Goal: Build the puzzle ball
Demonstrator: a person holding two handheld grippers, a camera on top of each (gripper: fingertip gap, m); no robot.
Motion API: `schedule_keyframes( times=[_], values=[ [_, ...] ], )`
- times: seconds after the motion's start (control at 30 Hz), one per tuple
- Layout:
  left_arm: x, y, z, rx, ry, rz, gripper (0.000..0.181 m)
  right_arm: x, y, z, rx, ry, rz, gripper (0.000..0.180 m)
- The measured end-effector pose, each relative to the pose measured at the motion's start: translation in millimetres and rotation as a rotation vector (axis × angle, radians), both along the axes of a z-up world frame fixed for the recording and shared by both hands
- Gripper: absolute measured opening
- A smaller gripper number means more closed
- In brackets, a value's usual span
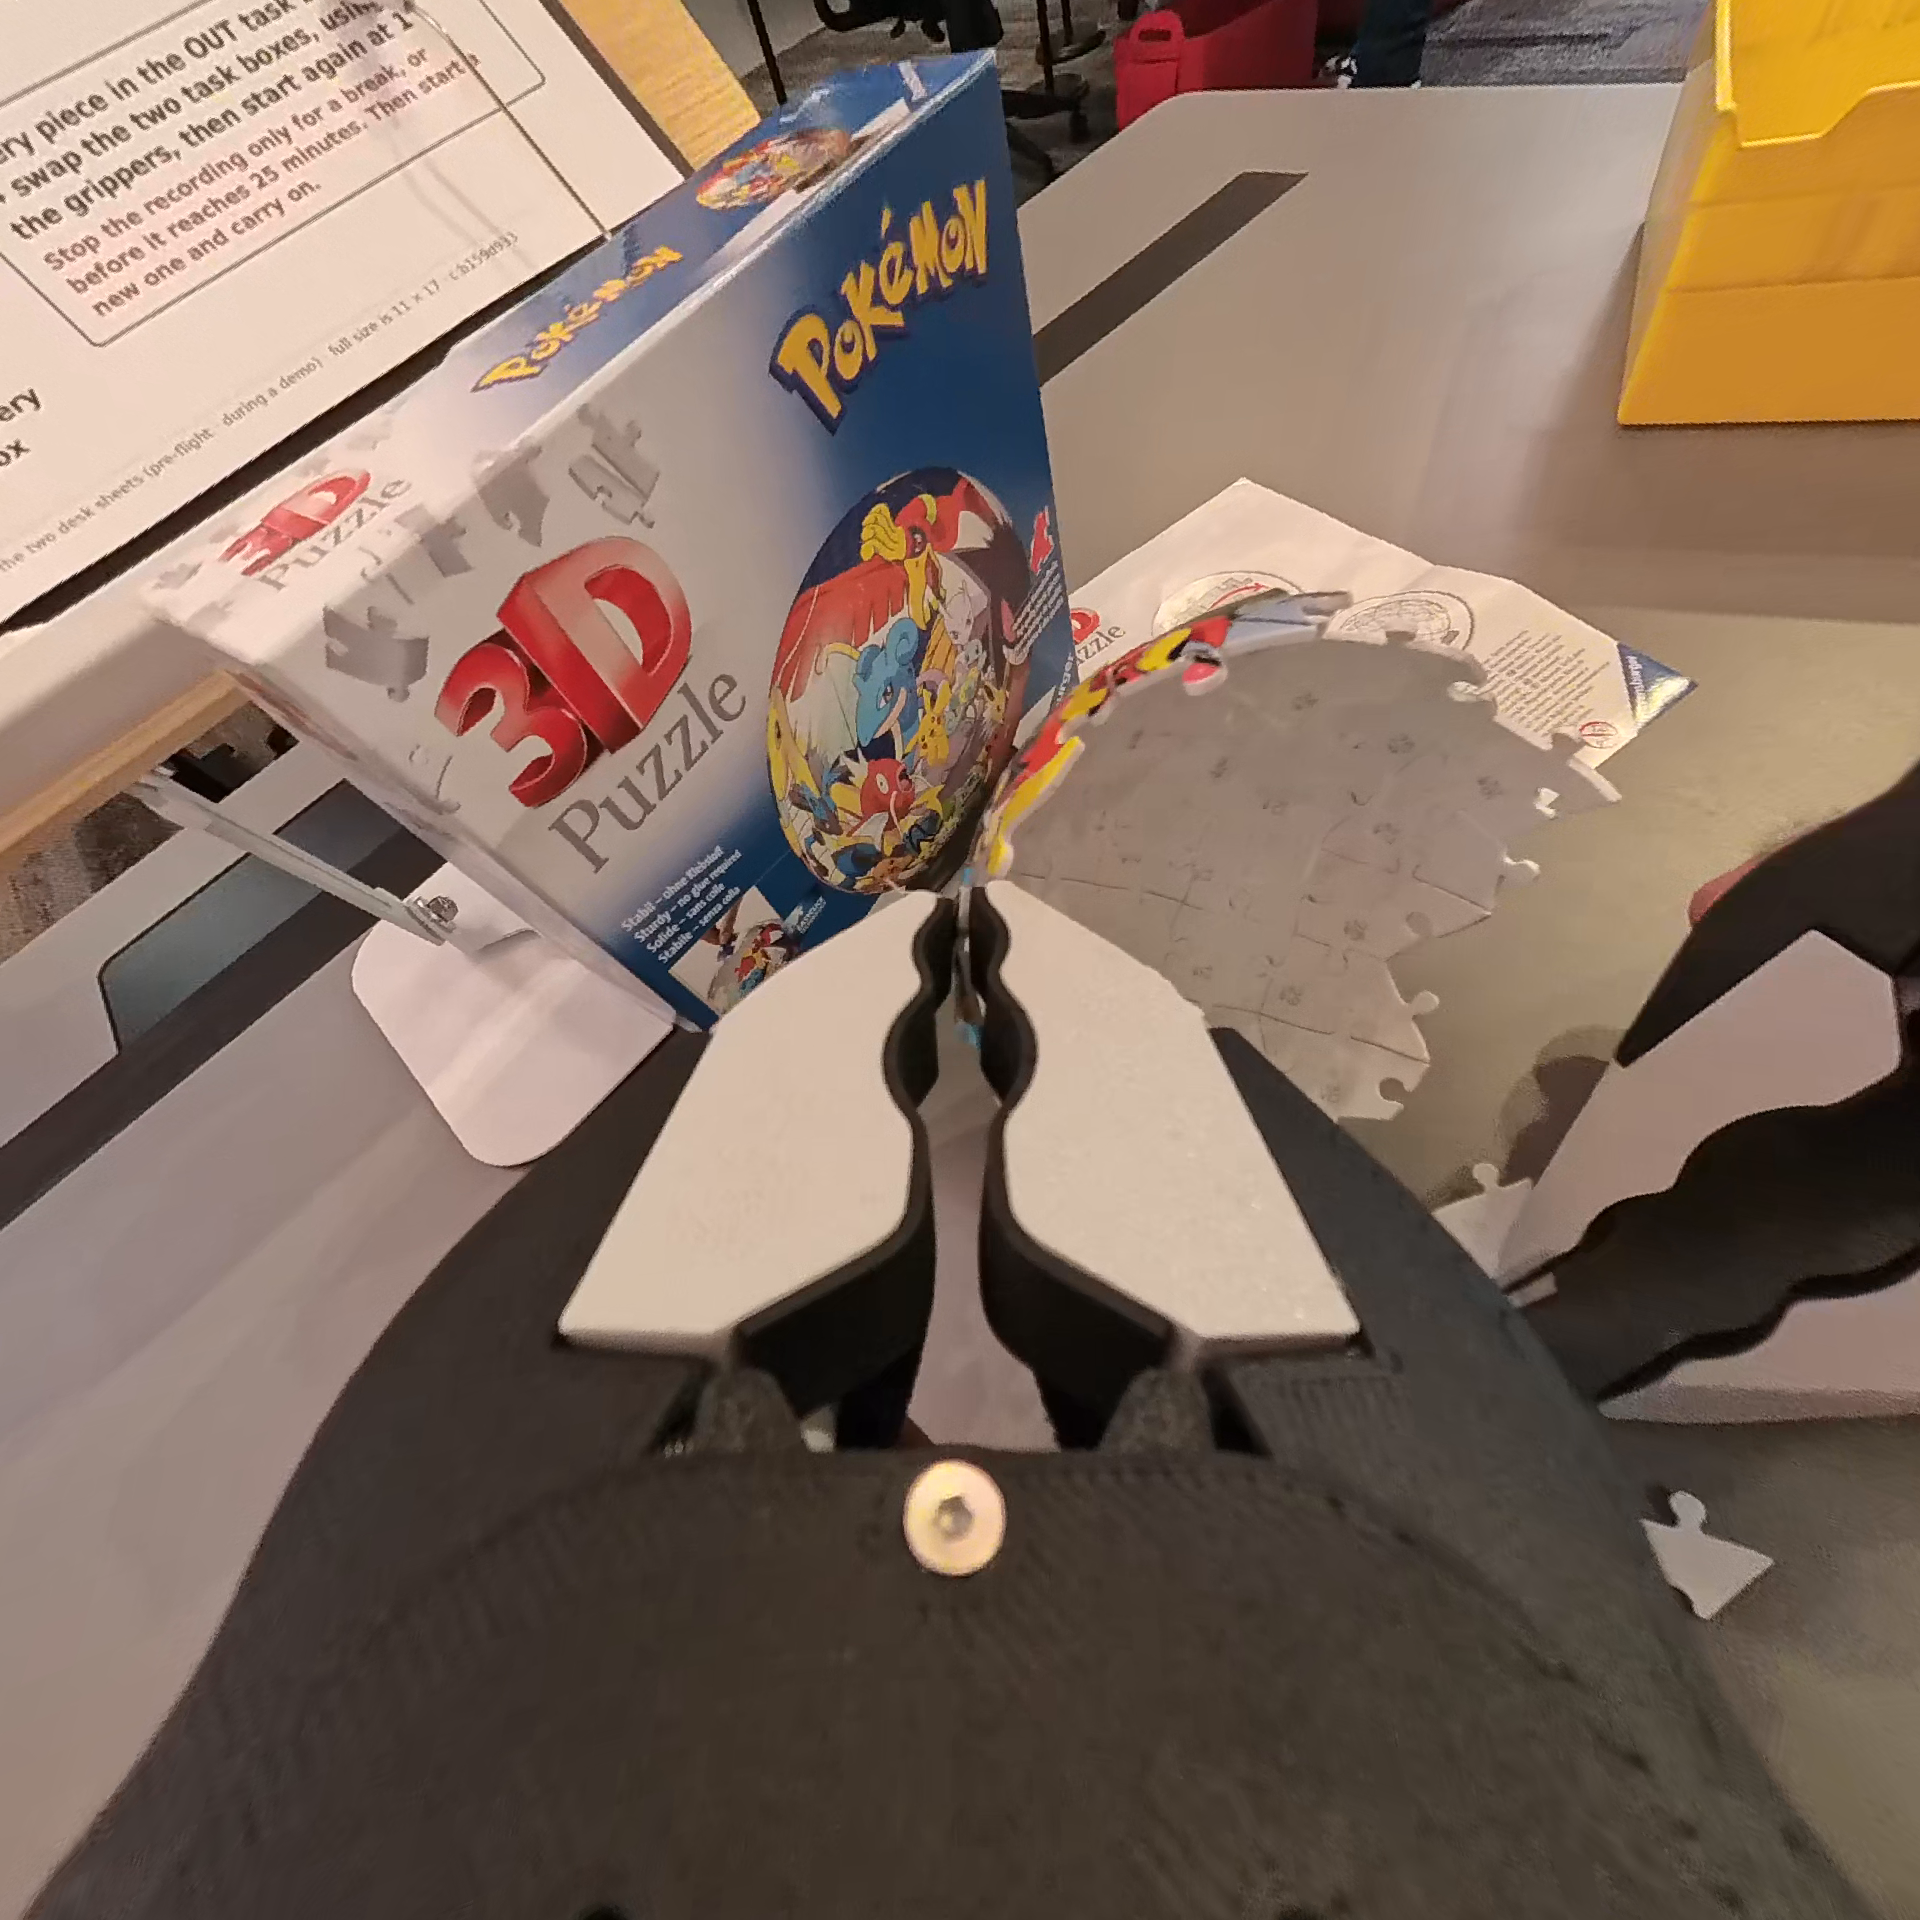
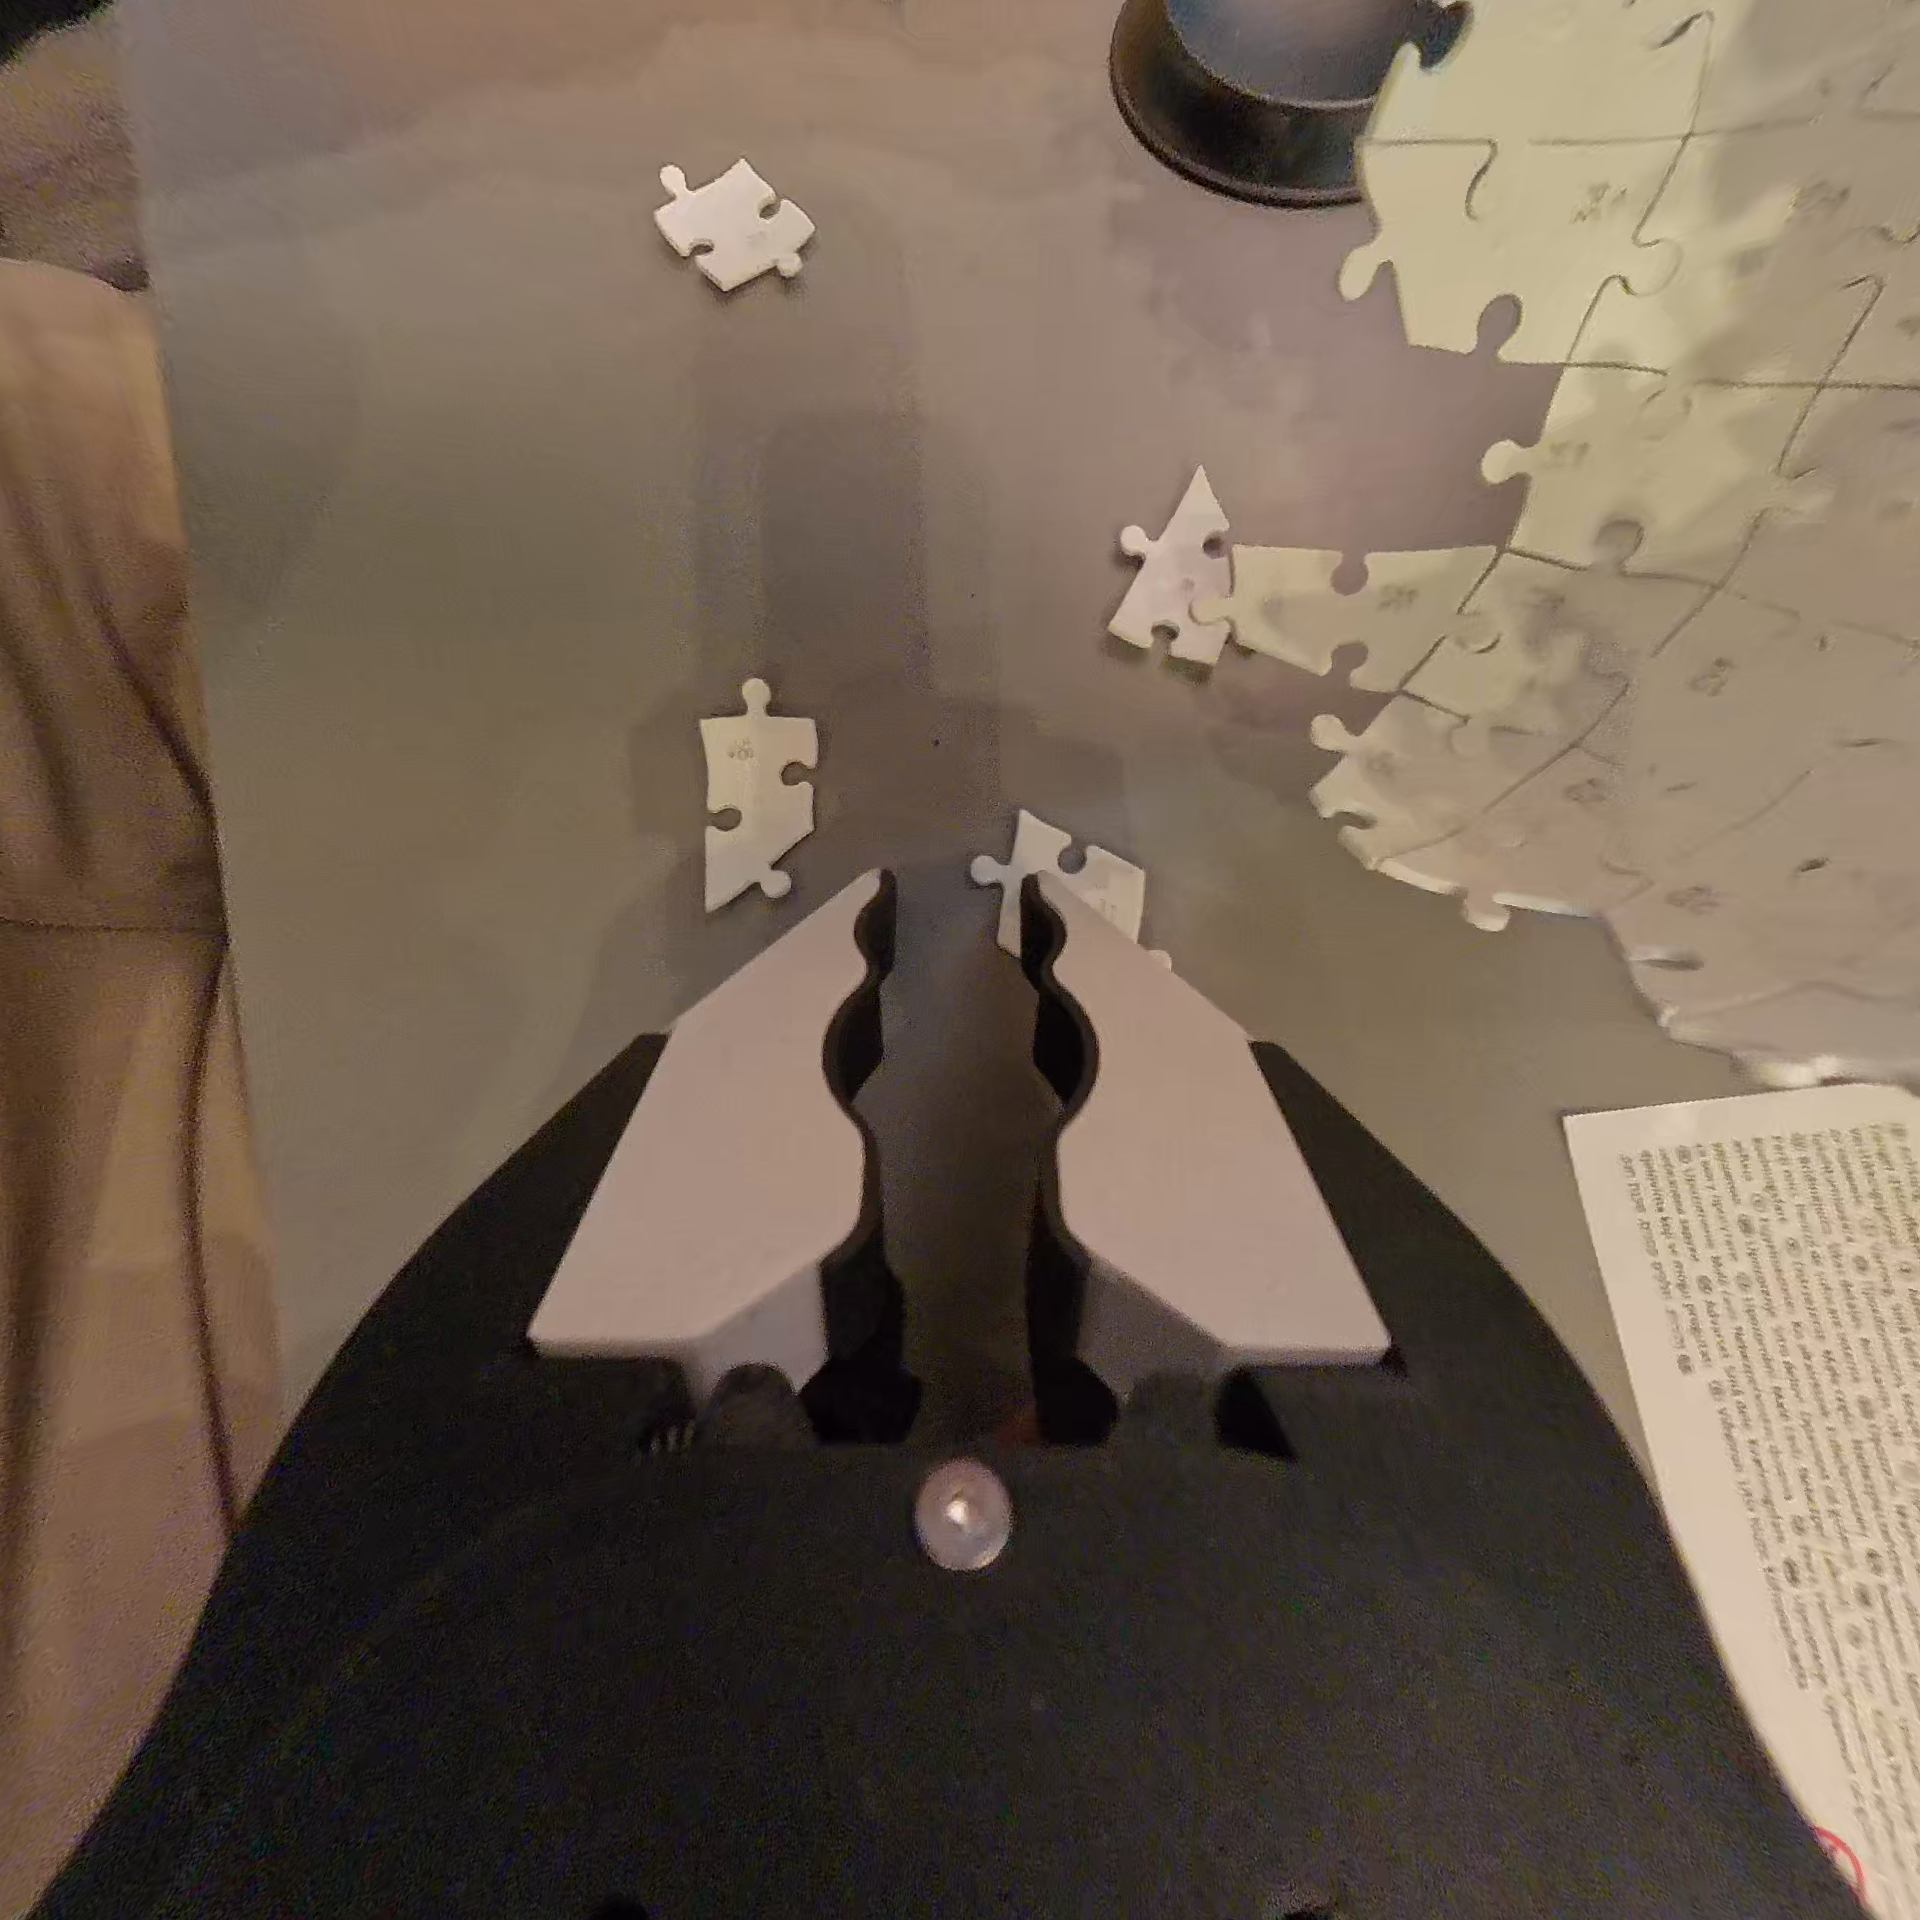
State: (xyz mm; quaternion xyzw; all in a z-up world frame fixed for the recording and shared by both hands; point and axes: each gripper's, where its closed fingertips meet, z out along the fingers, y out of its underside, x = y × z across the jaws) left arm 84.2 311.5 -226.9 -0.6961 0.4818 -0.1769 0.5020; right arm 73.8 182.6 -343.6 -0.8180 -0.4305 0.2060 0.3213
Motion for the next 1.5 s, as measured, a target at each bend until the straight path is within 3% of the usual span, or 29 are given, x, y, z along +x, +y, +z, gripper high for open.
schedule_keyframes(
  times=[0.03,0.3,0.43,0.77,1.5],
  values=[
    [1,0,0,0.000,0.001,0.000,0.003,1,-1,0,-0.007,0.001,0.006,0.021],
    [8,-6,-4,0.001,0.010,-0.035,0.003,21,-12,6,-0.012,-0.028,0.073,0.011],
    [13,-8,-3,0.008,0.018,-0.044,0.003,24,-9,16,-0.014,-0.003,0.036,0.020],
    [14,-8,-3,0.011,0.031,-0.047,0.003,26,-2,0,-0.091,0.008,-0.021,0.037],
    [12,-28,-16,0.001,0.077,-0.008,0.003,23,-16,10,-0.049,0.052,-0.022,0.034]
  ],
)
